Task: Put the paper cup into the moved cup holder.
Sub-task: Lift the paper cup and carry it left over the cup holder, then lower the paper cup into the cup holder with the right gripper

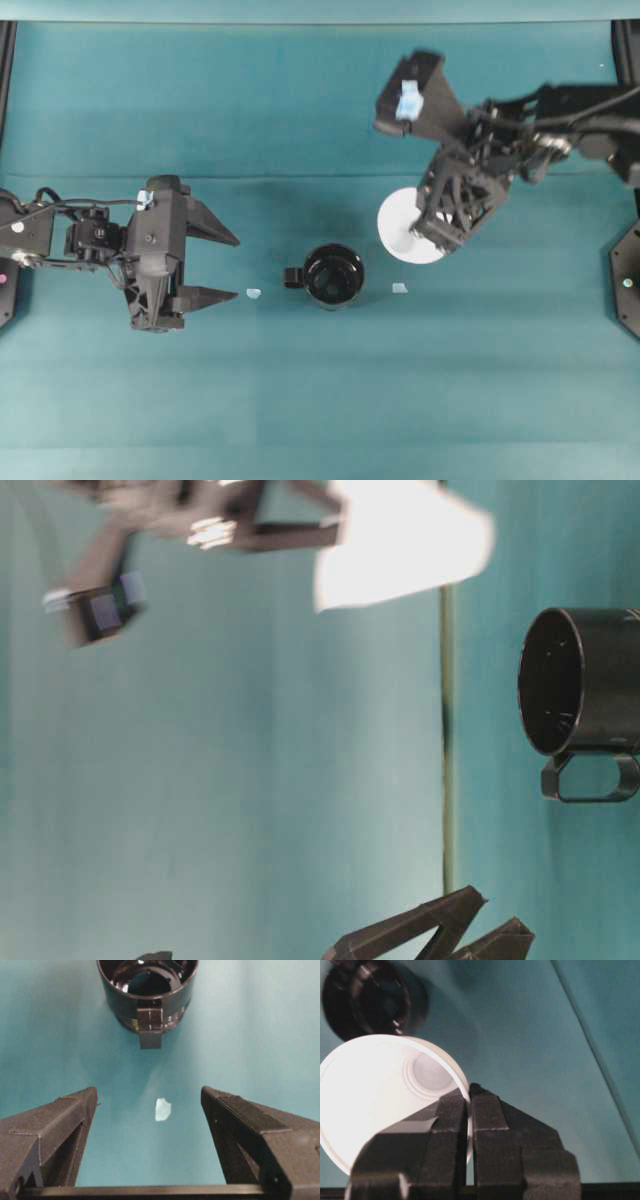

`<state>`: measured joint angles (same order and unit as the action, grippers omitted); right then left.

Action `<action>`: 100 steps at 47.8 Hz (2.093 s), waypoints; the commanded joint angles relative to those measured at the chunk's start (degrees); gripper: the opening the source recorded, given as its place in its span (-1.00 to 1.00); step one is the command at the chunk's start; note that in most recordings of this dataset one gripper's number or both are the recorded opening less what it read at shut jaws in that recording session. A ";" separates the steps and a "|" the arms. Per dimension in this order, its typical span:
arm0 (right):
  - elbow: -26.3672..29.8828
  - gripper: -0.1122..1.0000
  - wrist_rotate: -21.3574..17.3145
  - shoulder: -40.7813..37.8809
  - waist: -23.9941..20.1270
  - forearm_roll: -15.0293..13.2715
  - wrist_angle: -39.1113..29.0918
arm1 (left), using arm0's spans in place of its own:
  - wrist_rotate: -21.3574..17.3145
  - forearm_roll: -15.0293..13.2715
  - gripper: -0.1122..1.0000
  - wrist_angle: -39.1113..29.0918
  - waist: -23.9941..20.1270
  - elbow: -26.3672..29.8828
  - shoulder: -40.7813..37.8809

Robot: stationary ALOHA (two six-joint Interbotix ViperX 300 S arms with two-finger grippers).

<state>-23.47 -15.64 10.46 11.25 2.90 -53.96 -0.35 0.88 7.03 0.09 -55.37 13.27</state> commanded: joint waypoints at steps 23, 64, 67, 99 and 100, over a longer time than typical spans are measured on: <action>14.68 -0.77 -0.44 -12.22 -5.71 0.00 -1.67 | -0.09 0.09 0.74 -0.18 0.09 0.35 0.62; 9.32 -0.77 -0.09 -19.42 -6.33 -0.53 5.63 | 0.00 0.09 0.74 -0.18 0.09 0.35 0.53; 9.05 -0.77 -0.09 -19.34 -6.42 -0.53 6.33 | -0.09 0.09 0.74 -0.26 0.09 0.35 0.53; 8.79 -0.77 0.09 -19.42 -6.42 0.00 6.94 | -0.09 0.09 0.74 -0.26 0.00 0.35 0.35; 8.70 -0.77 0.09 -19.42 -6.33 0.00 6.94 | -0.09 0.09 0.74 -0.26 0.00 0.35 0.35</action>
<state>-15.03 -15.56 -9.49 5.01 2.64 -47.20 -0.44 0.88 6.50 0.09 -55.37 13.36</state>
